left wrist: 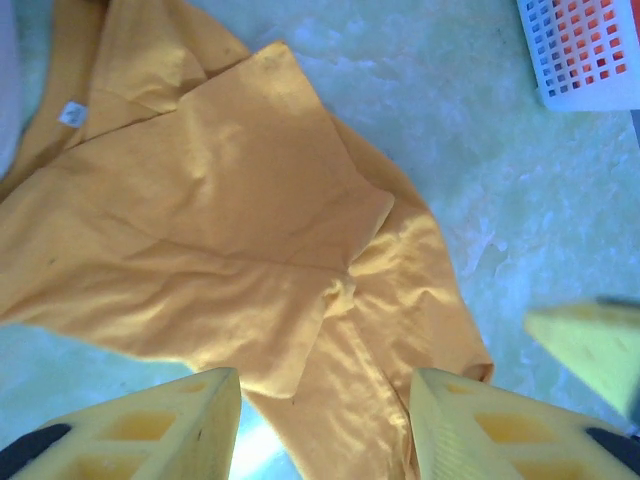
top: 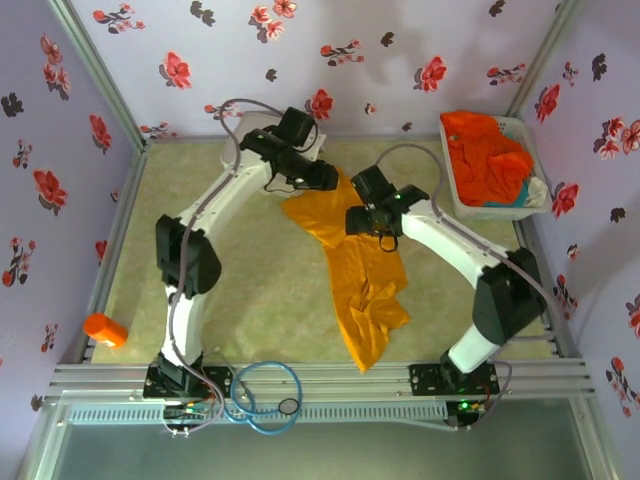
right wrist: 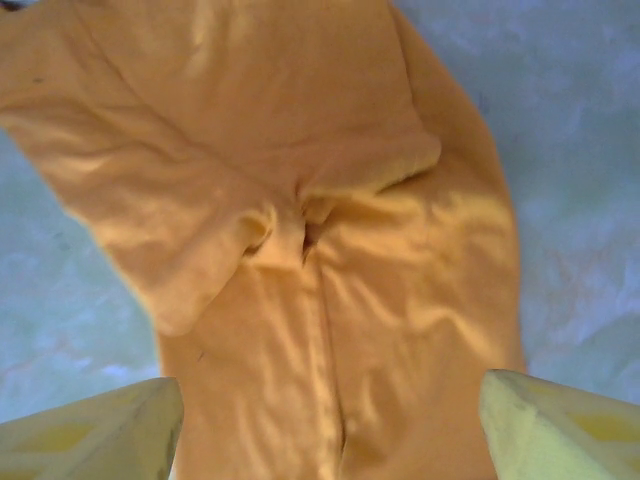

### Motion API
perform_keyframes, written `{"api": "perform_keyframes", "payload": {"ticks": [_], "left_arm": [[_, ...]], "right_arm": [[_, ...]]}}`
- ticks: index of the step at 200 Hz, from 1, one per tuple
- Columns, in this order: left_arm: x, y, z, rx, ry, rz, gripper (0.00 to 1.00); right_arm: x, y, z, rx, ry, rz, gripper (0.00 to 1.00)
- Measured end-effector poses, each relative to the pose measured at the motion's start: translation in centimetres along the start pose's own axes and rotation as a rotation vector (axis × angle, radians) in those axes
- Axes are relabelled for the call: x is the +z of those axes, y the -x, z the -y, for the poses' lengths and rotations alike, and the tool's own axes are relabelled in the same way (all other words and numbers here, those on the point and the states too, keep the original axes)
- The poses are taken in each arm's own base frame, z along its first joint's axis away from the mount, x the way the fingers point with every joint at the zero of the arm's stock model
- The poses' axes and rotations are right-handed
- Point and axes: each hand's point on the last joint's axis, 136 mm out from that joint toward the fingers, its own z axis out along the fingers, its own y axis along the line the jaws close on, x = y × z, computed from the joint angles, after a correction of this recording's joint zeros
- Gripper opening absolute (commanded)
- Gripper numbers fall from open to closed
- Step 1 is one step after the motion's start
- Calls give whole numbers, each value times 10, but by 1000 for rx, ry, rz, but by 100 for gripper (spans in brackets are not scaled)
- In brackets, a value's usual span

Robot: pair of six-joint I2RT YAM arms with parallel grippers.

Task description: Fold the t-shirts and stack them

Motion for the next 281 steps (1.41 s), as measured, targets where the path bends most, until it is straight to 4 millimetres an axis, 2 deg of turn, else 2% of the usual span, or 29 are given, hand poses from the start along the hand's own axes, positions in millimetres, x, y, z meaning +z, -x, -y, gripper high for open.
{"api": "perform_keyframes", "payload": {"ticks": [22, 51, 81, 122, 144, 172, 186, 210, 233, 252, 281], "left_arm": [[-14, -22, -14, -15, 56, 9, 50], [-24, -65, -39, -55, 126, 11, 52], [-35, -102, -58, -99, 168, 34, 52], [-35, -143, -73, -112, 226, 49, 52], [-25, -162, -68, -80, 253, 22, 51], [-11, -185, -56, -52, 259, -12, 50], [-3, -193, -48, -30, 269, -27, 50], [23, -208, -34, 8, 291, -87, 48], [47, -220, -26, 35, 312, -143, 48], [61, -226, -16, 49, 307, -162, 48], [71, -232, 0, 33, 266, -157, 48]], "right_arm": [[27, 19, -4, -45, 7, 4, 77], [62, 42, -20, -96, 36, 1, 77], [104, 54, -35, -137, 44, -25, 76], [158, 55, -36, -138, -20, -81, 75], [164, 78, -38, -100, -48, -51, 75], [175, 95, -15, 18, -79, -49, 76], [179, 107, 8, 104, -100, -45, 76], [185, 132, 47, 249, -130, -20, 77], [189, 151, 74, 363, -129, 12, 78], [190, 162, 81, 424, -94, 30, 80], [195, 177, 71, 451, -48, 67, 86]]}}
